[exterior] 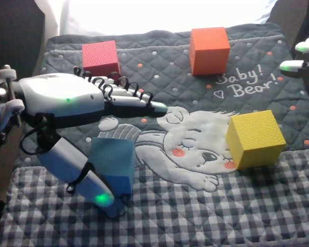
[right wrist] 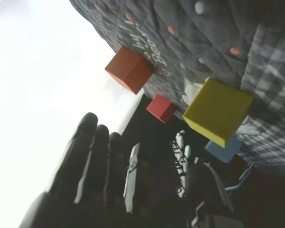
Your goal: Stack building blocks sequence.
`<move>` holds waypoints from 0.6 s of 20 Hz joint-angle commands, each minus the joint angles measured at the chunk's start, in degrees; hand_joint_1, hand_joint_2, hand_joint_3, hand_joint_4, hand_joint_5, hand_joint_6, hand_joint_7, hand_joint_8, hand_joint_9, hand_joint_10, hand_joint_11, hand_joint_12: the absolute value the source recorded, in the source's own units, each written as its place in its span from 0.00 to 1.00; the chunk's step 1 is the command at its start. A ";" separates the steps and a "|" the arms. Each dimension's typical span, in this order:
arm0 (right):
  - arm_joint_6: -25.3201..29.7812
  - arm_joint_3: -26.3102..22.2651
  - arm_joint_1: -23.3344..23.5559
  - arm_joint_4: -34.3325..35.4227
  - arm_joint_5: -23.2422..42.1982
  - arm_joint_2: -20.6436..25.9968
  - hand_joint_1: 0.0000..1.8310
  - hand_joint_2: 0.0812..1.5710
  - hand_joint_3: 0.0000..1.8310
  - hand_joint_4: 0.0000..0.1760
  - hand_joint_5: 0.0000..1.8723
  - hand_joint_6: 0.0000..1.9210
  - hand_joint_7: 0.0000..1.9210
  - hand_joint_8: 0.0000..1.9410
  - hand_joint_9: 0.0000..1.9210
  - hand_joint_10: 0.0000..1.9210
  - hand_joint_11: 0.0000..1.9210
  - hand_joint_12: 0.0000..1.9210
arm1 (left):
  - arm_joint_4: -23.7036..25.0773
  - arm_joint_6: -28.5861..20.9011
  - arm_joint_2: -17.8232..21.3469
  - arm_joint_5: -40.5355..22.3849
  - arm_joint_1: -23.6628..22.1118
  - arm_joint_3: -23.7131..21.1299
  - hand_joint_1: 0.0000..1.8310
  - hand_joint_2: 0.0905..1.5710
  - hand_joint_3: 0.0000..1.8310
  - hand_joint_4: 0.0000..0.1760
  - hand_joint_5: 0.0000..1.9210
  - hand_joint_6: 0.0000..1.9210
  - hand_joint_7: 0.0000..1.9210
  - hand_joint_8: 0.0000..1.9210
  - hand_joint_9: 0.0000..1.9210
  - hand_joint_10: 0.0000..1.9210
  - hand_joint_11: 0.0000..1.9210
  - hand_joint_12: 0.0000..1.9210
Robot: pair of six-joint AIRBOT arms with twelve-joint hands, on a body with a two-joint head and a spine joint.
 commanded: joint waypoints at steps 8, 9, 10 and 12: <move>0.25 0.10 0.73 1.69 6.77 0.49 0.22 0.81 0.00 0.87 0.16 0.00 0.12 0.00 0.11 0.00 0.11 0.06 | 1.04 -0.96 -0.99 -1.39 -0.21 0.22 0.36 0.46 0.00 0.93 0.10 0.00 0.13 0.00 0.13 0.01 0.00 0.45; 0.25 0.11 0.73 1.70 6.77 0.48 0.23 0.81 0.00 0.87 0.17 0.00 0.12 0.00 0.11 0.00 0.11 0.06 | 1.30 -0.96 -1.13 -1.27 -0.13 0.21 0.37 0.46 0.00 0.88 0.12 0.00 0.14 0.00 0.15 0.01 0.00 0.46; 0.25 0.11 0.73 1.70 6.77 0.48 0.24 0.81 0.00 0.82 0.17 0.00 0.13 0.00 0.11 0.00 0.11 0.06 | 1.34 -0.96 -1.18 -1.27 -0.04 0.19 0.41 0.48 0.00 0.65 0.17 0.01 0.18 0.01 0.18 0.02 0.00 0.53; 0.25 0.11 0.72 1.70 6.77 0.47 0.24 0.81 0.00 0.87 0.18 0.00 0.13 0.00 0.12 0.00 0.11 0.06 | 1.33 -0.97 -1.23 -1.27 0.05 0.19 0.44 0.50 0.00 0.44 0.25 0.01 0.27 0.02 0.27 0.04 0.00 0.62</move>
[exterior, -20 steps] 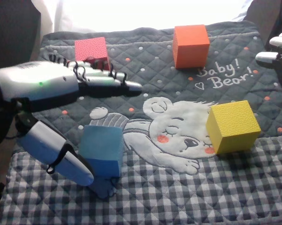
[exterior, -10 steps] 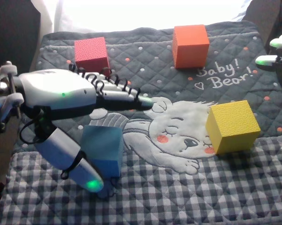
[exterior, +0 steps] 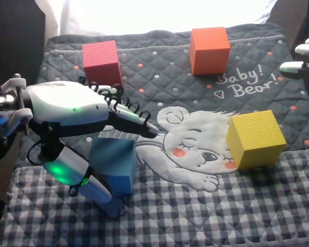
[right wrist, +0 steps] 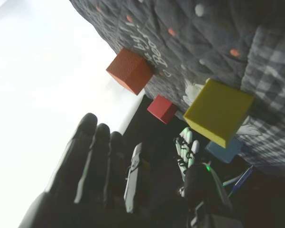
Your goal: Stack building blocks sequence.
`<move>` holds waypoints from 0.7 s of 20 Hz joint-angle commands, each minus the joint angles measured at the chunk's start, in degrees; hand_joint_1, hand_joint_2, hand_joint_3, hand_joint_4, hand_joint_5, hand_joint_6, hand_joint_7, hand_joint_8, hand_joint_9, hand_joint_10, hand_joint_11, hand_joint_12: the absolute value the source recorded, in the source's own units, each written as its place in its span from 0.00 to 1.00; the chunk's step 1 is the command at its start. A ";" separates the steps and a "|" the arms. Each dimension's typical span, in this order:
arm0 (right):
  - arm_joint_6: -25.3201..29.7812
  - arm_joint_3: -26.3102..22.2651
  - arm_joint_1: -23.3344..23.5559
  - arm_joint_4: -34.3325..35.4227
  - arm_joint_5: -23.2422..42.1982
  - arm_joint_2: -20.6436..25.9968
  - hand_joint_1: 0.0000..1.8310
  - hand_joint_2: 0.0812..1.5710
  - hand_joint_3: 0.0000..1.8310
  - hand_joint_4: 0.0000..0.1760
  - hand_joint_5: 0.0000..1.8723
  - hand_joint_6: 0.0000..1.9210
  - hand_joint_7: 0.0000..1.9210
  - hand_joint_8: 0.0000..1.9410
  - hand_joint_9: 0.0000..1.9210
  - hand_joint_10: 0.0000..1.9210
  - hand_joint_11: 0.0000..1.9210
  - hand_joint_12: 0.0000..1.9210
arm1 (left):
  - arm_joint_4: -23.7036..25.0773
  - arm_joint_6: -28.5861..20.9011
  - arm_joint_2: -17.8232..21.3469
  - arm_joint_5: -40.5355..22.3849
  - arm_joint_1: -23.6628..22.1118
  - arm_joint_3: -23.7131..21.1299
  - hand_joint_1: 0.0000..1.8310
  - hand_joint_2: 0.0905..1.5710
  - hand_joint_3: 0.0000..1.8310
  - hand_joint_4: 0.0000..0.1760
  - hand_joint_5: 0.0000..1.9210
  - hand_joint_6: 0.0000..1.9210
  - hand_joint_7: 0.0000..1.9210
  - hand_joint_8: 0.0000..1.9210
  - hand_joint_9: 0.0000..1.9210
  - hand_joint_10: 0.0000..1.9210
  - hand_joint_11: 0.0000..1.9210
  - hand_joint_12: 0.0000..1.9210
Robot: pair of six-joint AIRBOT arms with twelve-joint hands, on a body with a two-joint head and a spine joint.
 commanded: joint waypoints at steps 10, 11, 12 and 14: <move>0.38 0.04 0.52 2.23 6.76 0.40 0.26 0.81 0.00 0.84 0.19 0.00 0.14 0.00 0.14 0.00 0.14 0.07 | -8.27 3.78 -0.04 -3.18 0.57 0.22 0.79 0.72 0.00 0.00 0.47 0.48 0.42 0.69 0.45 0.68 0.37 0.80; 0.46 0.04 0.46 2.31 6.76 0.40 0.25 0.81 0.00 0.82 0.19 0.00 0.14 0.00 0.15 0.00 0.14 0.07 | -11.64 6.02 0.21 -4.02 0.58 0.40 0.81 0.72 0.00 0.00 0.46 0.54 0.42 0.68 0.47 0.66 0.31 0.77; 0.50 0.04 0.45 2.32 6.76 0.40 0.26 0.81 0.00 0.81 0.19 0.00 0.14 0.00 0.15 0.00 0.15 0.07 | -13.49 6.60 0.53 -5.01 0.53 0.64 0.81 0.71 0.00 0.00 0.46 0.55 0.43 0.60 0.47 0.64 0.34 0.80; 0.51 0.04 0.45 2.32 6.77 0.41 0.26 0.81 0.00 0.83 0.19 0.00 0.15 0.00 0.15 0.00 0.15 0.07 | -18.02 6.72 1.98 -8.97 -0.06 0.95 0.75 0.69 0.00 0.00 0.51 0.50 0.49 0.48 0.47 0.66 0.38 0.64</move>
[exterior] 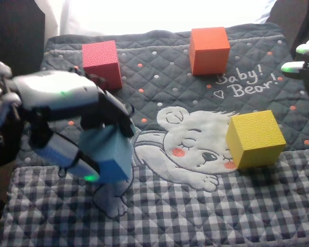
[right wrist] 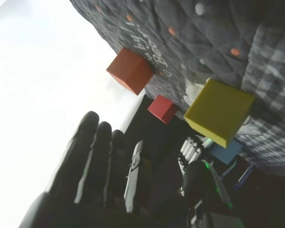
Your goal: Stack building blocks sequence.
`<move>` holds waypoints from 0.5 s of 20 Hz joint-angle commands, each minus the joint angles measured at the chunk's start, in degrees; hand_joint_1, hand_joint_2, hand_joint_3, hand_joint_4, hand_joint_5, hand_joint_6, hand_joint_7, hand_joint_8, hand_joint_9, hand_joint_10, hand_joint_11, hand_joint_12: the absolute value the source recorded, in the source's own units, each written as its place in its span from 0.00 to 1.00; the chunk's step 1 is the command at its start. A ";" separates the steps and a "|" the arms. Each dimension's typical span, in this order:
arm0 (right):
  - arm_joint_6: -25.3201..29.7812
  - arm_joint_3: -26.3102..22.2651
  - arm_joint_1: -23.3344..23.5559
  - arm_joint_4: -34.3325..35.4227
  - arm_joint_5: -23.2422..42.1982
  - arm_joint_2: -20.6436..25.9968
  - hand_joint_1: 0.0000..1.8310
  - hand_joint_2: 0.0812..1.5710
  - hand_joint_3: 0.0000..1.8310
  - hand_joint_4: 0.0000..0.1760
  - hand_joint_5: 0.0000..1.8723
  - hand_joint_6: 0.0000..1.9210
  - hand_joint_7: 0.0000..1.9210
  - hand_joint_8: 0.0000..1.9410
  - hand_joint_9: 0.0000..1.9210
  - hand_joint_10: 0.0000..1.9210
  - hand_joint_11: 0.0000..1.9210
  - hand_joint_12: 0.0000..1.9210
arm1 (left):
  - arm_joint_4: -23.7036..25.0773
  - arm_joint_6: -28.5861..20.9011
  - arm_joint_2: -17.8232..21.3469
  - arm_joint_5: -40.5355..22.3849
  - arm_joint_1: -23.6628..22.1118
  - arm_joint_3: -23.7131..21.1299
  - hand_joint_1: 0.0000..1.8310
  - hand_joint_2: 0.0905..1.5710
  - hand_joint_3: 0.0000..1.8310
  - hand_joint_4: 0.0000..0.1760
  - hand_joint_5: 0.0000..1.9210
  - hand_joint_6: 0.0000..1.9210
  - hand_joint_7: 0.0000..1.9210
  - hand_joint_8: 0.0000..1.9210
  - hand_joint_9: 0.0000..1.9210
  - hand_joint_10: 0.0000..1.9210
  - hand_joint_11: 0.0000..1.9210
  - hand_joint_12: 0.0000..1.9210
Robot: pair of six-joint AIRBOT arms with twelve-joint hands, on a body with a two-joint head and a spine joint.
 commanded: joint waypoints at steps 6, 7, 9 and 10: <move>0.43 0.04 0.47 1.75 6.91 0.39 0.24 0.82 0.00 0.96 0.18 0.00 0.14 0.00 0.12 0.00 0.12 0.06 | -11.45 5.92 1.87 -12.80 -6.89 1.09 0.70 0.67 0.00 0.00 0.61 0.24 0.52 0.62 0.55 0.64 0.55 0.78; 0.43 0.05 0.47 1.75 6.94 0.33 0.24 0.82 0.00 0.91 0.19 0.00 0.14 0.00 0.13 0.00 0.13 0.07 | -13.12 8.36 1.79 -12.92 -8.23 1.43 0.70 0.67 0.00 0.00 0.59 0.28 0.52 0.61 0.53 0.62 0.50 0.80; 0.43 0.08 0.47 1.75 6.95 0.19 0.25 0.82 0.00 0.96 0.19 0.00 0.14 0.00 0.14 0.00 0.13 0.07 | -15.33 11.40 1.15 -12.17 -10.50 2.58 0.75 0.65 0.00 0.00 0.60 0.25 0.57 0.45 0.55 0.57 0.45 0.71; 0.43 0.09 0.47 1.74 6.95 0.16 0.24 0.82 0.00 0.98 0.19 0.00 0.15 0.00 0.15 0.01 0.15 0.08 | -16.01 11.72 0.43 -11.35 -11.85 3.80 0.71 0.66 0.00 0.00 0.64 0.16 0.54 0.58 0.51 0.60 0.43 0.78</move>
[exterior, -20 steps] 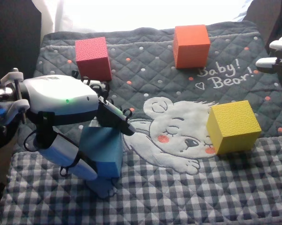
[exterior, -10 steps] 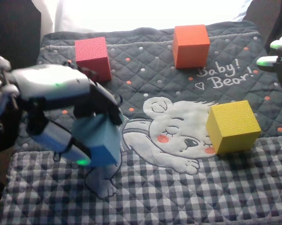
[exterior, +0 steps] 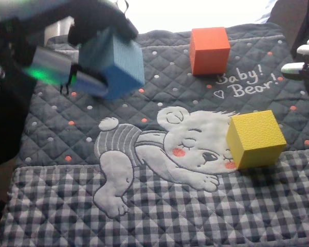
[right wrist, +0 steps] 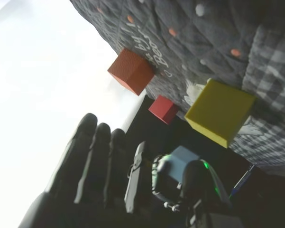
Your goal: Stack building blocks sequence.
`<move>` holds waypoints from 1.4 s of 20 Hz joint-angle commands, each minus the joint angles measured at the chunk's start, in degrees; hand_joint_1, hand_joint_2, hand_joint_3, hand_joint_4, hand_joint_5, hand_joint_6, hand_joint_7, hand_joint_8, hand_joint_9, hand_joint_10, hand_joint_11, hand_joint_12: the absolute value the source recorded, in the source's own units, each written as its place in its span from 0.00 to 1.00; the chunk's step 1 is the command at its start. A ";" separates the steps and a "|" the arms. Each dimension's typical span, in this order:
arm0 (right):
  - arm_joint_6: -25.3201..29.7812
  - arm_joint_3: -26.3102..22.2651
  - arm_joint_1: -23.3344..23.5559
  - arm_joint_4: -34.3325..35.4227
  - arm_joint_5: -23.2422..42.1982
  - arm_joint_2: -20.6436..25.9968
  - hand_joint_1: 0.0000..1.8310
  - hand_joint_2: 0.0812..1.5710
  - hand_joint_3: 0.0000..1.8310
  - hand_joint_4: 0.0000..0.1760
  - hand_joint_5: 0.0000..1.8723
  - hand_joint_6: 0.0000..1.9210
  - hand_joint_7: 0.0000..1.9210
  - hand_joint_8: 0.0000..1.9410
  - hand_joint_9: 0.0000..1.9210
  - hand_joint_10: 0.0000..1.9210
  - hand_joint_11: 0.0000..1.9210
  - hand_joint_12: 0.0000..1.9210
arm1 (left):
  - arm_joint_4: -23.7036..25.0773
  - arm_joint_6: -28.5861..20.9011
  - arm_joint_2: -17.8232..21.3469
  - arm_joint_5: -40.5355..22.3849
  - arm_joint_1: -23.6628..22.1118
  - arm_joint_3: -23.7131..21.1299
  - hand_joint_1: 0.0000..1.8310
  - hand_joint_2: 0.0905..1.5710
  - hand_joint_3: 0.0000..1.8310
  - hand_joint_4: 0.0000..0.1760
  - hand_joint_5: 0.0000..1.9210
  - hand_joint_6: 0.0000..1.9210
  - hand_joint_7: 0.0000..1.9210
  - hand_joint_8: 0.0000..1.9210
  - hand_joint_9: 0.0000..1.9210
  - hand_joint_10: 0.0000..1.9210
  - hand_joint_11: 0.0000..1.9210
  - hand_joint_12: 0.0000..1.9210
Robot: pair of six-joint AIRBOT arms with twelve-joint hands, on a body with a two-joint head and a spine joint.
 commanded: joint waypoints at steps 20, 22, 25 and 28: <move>0.34 0.94 0.48 1.50 6.74 -1.30 0.29 0.81 0.00 0.90 0.20 0.00 0.14 0.00 0.13 0.00 0.11 0.09 | 2.55 5.25 -12.42 21.34 -10.47 15.92 0.77 0.63 0.00 0.00 0.62 0.29 0.64 0.23 0.56 0.53 0.45 0.57; 0.34 1.07 0.48 1.47 6.70 -1.47 0.31 0.81 0.00 0.79 0.20 0.00 0.15 0.00 0.14 0.00 0.11 0.09 | 2.56 5.25 -13.23 21.99 -10.70 16.80 0.76 0.64 0.00 0.00 0.59 0.34 0.62 0.26 0.54 0.55 0.44 0.54; 0.34 1.15 0.48 1.45 6.68 -1.53 0.28 0.81 0.00 0.82 0.20 0.00 0.14 0.00 0.13 0.00 0.10 0.09 | 3.19 5.26 -14.36 23.09 -11.17 18.04 0.76 0.64 0.00 0.00 0.59 0.32 0.59 0.34 0.53 0.57 0.43 0.59; 0.34 1.16 0.48 1.43 6.68 -1.53 0.28 0.81 0.00 0.79 0.20 0.00 0.15 0.00 0.14 0.00 0.11 0.10 | 3.39 5.26 -14.45 23.82 -11.15 18.31 0.76 0.66 0.00 0.00 0.56 0.38 0.56 0.39 0.52 0.59 0.41 0.61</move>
